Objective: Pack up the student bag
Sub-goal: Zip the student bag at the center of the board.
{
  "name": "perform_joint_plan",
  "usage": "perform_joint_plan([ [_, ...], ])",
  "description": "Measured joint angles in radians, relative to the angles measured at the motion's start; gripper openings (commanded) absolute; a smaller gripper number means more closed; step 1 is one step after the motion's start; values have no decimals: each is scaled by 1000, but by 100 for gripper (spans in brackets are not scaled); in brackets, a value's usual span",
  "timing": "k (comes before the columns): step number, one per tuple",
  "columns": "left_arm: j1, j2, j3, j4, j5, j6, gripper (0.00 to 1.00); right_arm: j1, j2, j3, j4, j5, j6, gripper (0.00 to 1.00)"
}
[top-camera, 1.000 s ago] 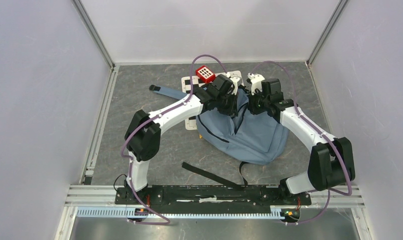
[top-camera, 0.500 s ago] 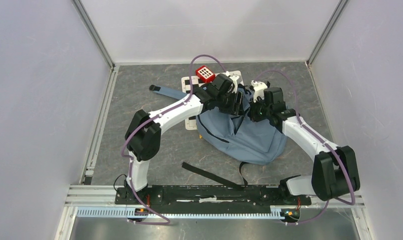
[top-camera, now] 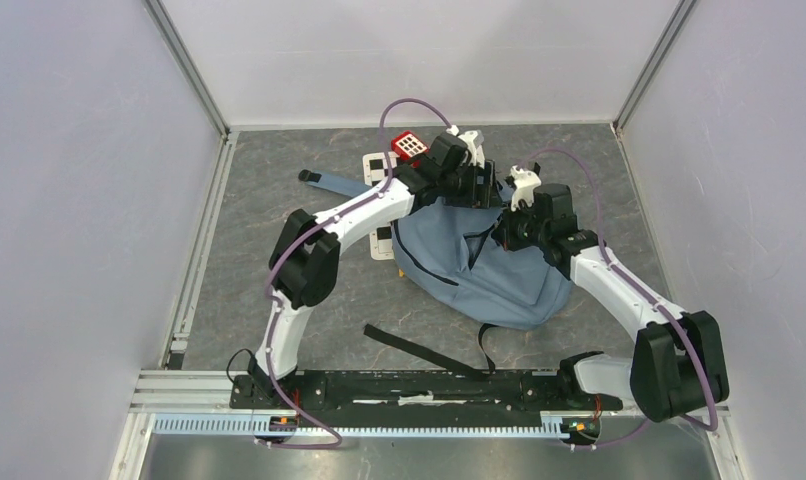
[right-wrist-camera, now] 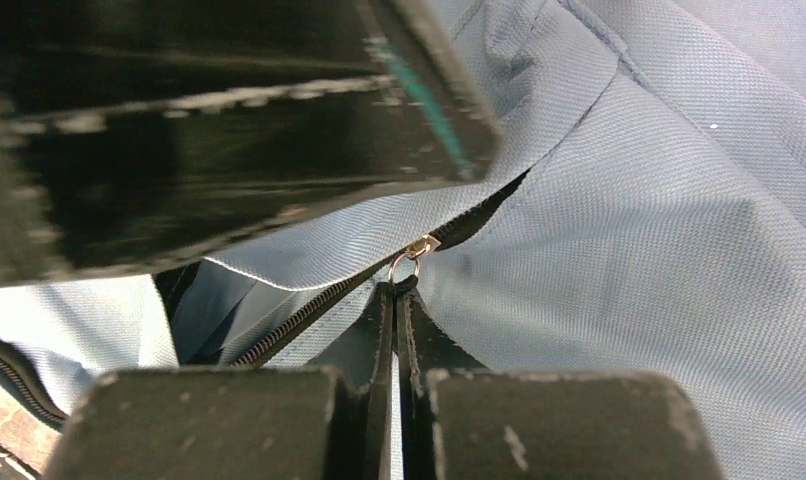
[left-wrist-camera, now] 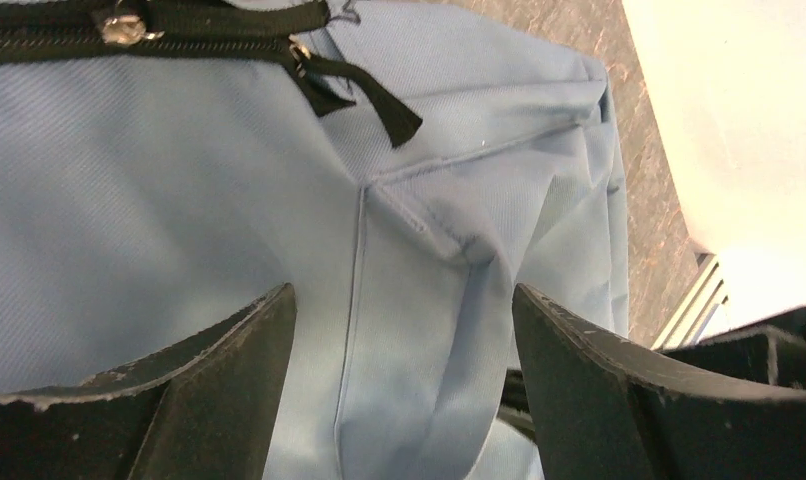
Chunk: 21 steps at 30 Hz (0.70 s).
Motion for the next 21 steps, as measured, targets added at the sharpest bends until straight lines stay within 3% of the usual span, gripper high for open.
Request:
perform_joint_plan([
  [5, -2, 53, 44, 12, 9, -15, 82, 0, -4, 0, 1, -18, 19, 0],
  [15, -1, 121, 106, 11, 34, -53, 52, 6, -4, 0, -41, -97, 21, 0],
  [21, 0, 157, 145, -2, 28, -60, 43, 63, 0, 5, -97, -131, -9, 0],
])
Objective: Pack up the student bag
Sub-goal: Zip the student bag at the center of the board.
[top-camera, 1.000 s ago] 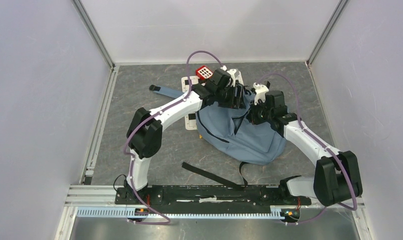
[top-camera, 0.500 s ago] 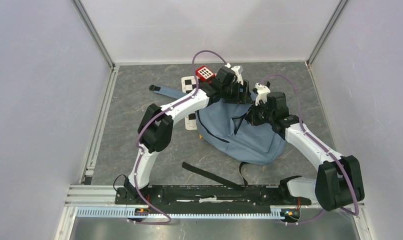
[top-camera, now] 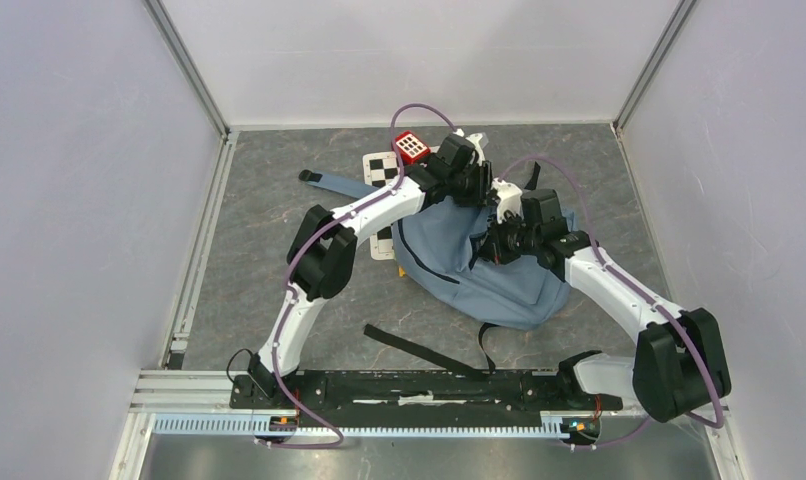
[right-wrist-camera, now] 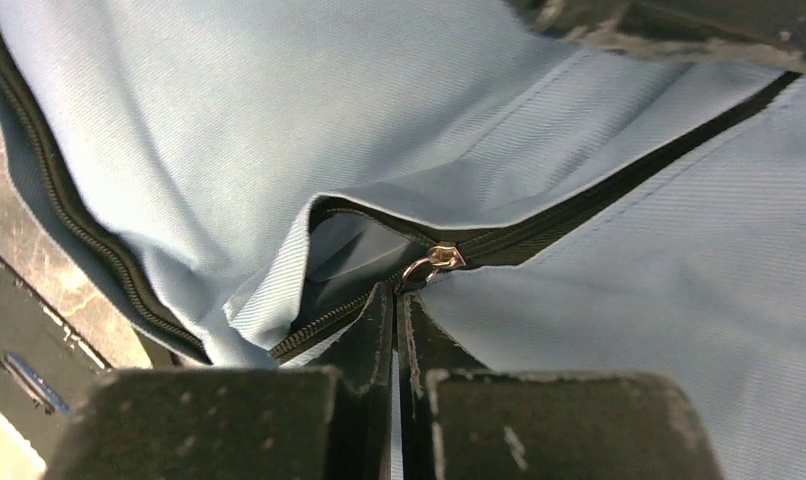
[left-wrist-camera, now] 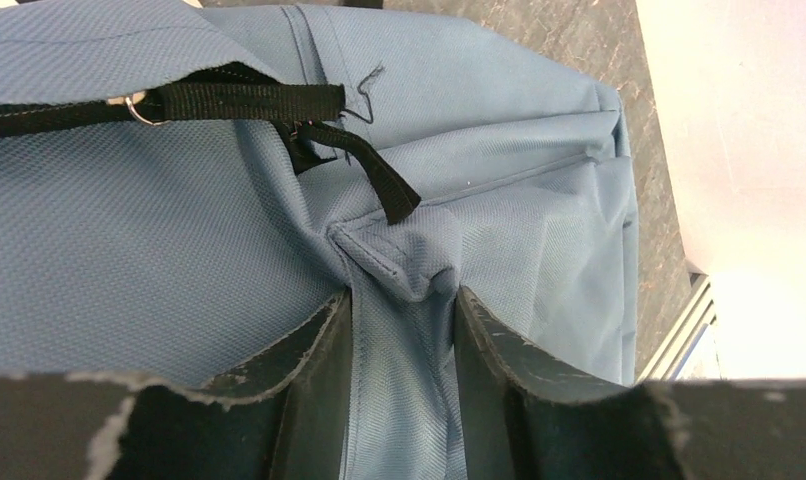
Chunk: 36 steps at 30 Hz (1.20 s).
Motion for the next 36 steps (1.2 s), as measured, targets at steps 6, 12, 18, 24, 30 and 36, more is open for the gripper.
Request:
perform_joint_plan([
  [6, 1, 15, 17, -23, -8, 0, 41, 32, -2, 34, -63, -11, -26, 0],
  [12, 2, 19, 19, -23, -25, -1, 39, 50, -20, 85, -175, -47, -69, 0],
  [18, 3, 19, 23, -25, -33, -2, 39, 75, -37, 102, -255, -76, -103, 0],
  [24, 4, 19, 23, -31, -42, -4, 39, 105, -48, 124, -320, -92, -123, 0],
  [30, 4, 19, 28, -47, -49, -4, 39, 138, -51, 140, -364, -72, -154, 0],
  [36, 4, 20, 28, -47, -49, -4, 39, 152, -67, 111, -359, -37, -161, 0],
])
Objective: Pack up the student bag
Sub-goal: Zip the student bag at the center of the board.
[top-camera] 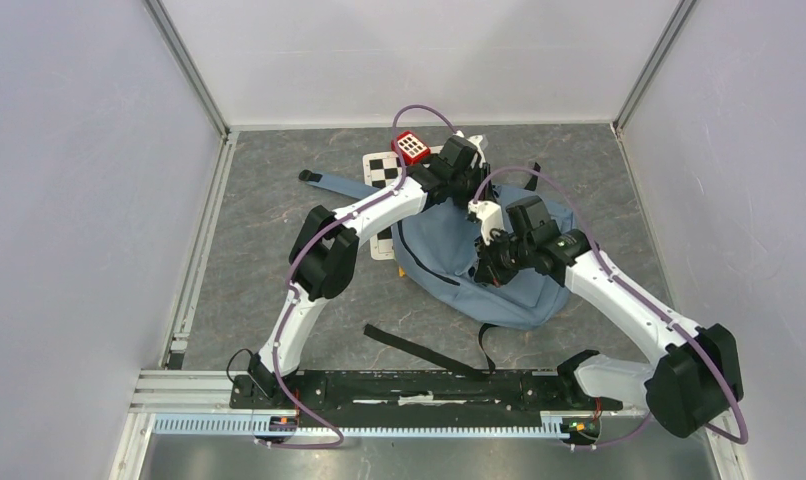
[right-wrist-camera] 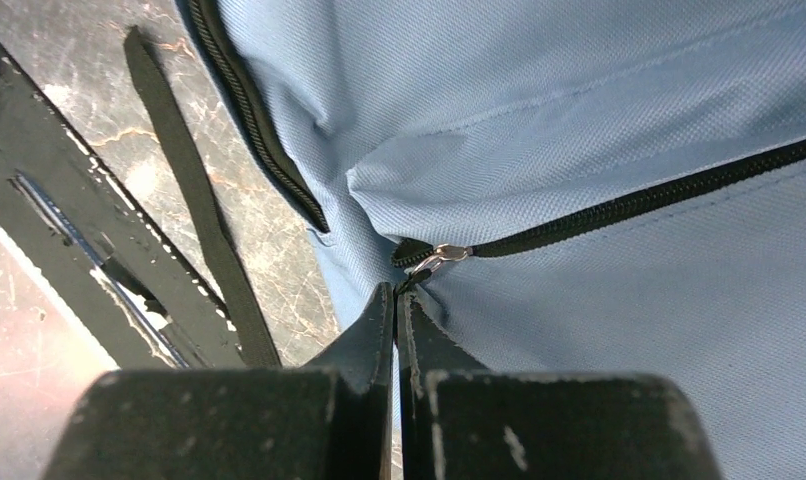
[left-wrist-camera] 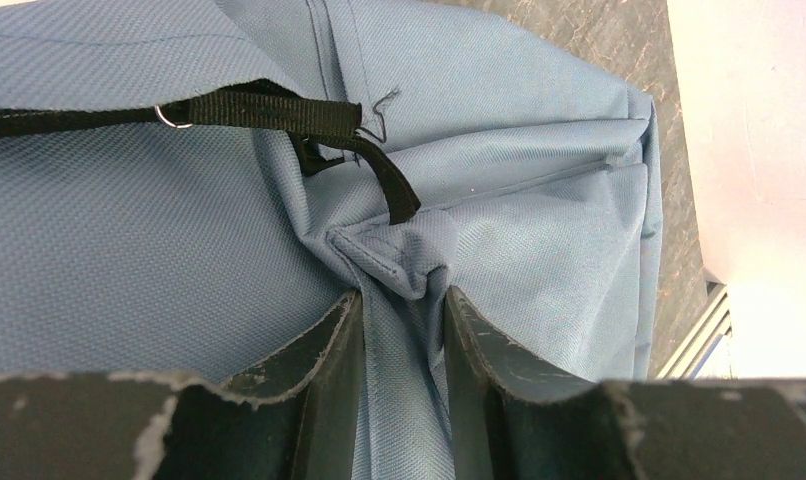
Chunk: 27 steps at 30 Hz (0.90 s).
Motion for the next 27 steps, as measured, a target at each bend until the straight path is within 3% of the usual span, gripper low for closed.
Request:
perform_joint_plan([
  [4, 0, 1, 0, 0, 0, 0, 39, 4, -16, -43, 30, 22, 8, 4],
  [6, 0, 1, 0, 0, -1, 0, 42, 6, -24, -47, 38, 27, 19, 21],
  [7, -1, 1, 0, 1, -3, 0, 46, 8, -30, -47, 41, 31, 27, 36],
  [9, 0, 1, 0, 11, -12, 0, 58, 17, -47, -47, 22, 27, 47, 62],
  [10, 1, 1, 0, 16, -14, 2, 69, 23, -55, -47, 11, 27, 64, 72],
  [12, 3, 1, -3, 36, -19, 2, 95, 32, -68, -45, 0, 38, 83, 84],
  [14, 5, -11, -34, 76, -30, -1, 100, 36, -79, -36, -11, 50, 94, 92],
  [16, 5, -39, -84, 100, -34, 0, 100, 36, -92, -21, -21, 71, 104, 98],
  [23, 10, -206, -232, 125, -55, 3, 100, 17, -108, 74, -19, 200, 114, 98],
  [27, 21, -381, -357, 154, -84, 3, 100, -94, -113, 86, 0, 231, 117, 98],
])
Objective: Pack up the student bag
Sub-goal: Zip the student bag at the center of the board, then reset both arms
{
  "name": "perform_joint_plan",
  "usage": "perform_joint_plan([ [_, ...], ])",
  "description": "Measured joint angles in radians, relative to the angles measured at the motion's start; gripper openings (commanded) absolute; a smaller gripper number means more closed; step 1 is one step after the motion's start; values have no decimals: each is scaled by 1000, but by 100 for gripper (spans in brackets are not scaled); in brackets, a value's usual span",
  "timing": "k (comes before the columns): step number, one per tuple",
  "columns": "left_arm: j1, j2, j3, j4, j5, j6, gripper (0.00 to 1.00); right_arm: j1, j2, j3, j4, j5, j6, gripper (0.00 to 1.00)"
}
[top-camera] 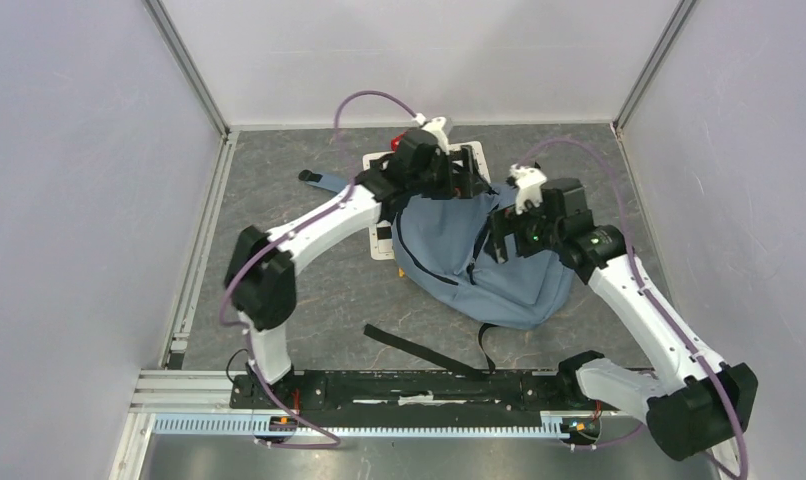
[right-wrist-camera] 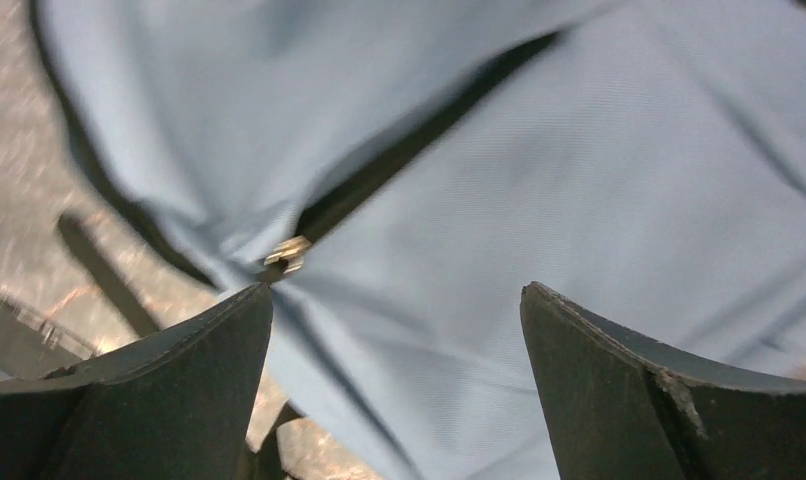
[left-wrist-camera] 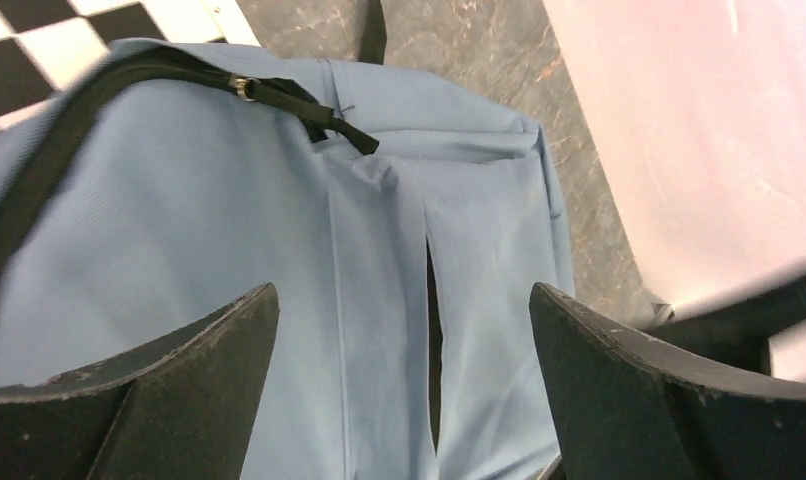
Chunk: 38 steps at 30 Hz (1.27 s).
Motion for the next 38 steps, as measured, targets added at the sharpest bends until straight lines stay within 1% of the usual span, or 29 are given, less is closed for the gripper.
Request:
perform_joint_plan([
  [4, 51, -201, -161, 25, -39, -2, 100, -164, -1, 0, 10, 26, -1, 98],
  [7, 116, -368, -310, 23, -107, -2, 100, -285, -2, 4, 13, 45, -4, 98],
  [11, 214, -599, -481, -54, -227, -4, 100, -429, -9, 28, 13, 69, -4, 98],
  [13, 253, -709, -529, -118, -300, -3, 100, -472, -24, 43, 17, 108, -2, 98],
  [15, 275, -822, -547, -203, -388, 3, 100, -492, -56, 48, 35, 134, 1, 98],
  [18, 277, -966, -546, -295, -493, 27, 100, -501, -132, 48, 82, 175, 4, 98],
  [20, 277, -1036, -545, -349, -547, 42, 100, -502, -198, 36, 146, 196, 4, 98],
  [22, 277, -1080, -546, -393, -584, 48, 100, -503, -283, -9, 234, 206, 3, 98],
  [25, 277, -1129, -557, -438, -628, 47, 100, -503, -422, -132, 360, 228, -5, 98],
  [27, 277, -1143, -576, -454, -641, 45, 100, -503, -479, -200, 407, 242, -15, 98],
  [31, 277, -1146, -607, -489, -657, 38, 100, -503, -503, -263, 441, 257, -41, 98],
  [38, 277, -1137, -615, -501, -657, 38, 100, -503, -503, -271, 463, 259, -75, 98],
])
